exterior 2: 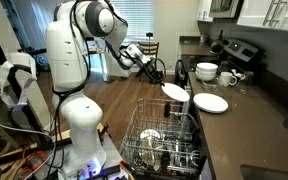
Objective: Remove the white plate from the dishwasher and place it on top of the pile of white plates on the counter
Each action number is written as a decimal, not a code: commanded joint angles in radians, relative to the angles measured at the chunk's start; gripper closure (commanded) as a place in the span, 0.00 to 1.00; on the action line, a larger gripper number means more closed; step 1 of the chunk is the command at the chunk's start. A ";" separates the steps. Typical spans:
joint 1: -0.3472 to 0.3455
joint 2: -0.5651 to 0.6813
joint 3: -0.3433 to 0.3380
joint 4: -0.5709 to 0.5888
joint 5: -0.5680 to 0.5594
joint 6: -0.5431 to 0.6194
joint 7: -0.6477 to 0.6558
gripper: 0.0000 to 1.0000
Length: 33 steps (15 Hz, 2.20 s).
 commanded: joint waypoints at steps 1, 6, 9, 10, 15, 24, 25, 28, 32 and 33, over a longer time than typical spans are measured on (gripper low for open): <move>0.003 -0.004 0.000 0.001 -0.081 -0.049 0.056 0.98; -0.023 0.005 -0.026 -0.001 -0.140 -0.007 0.038 0.98; -0.035 0.010 -0.043 -0.001 -0.171 0.008 0.033 0.98; -0.040 0.012 -0.048 0.000 -0.185 0.015 0.031 0.98; -0.066 0.014 -0.072 0.002 -0.239 0.067 0.023 0.98; -0.099 0.029 -0.097 0.001 -0.225 0.124 0.023 0.95; -0.098 0.032 -0.096 0.001 -0.225 0.124 0.023 0.95; -0.104 0.048 -0.100 0.008 -0.228 0.124 0.029 0.98; -0.120 0.063 -0.118 0.012 -0.241 0.138 0.029 0.98; -0.123 0.064 -0.124 0.012 -0.247 0.143 0.031 0.98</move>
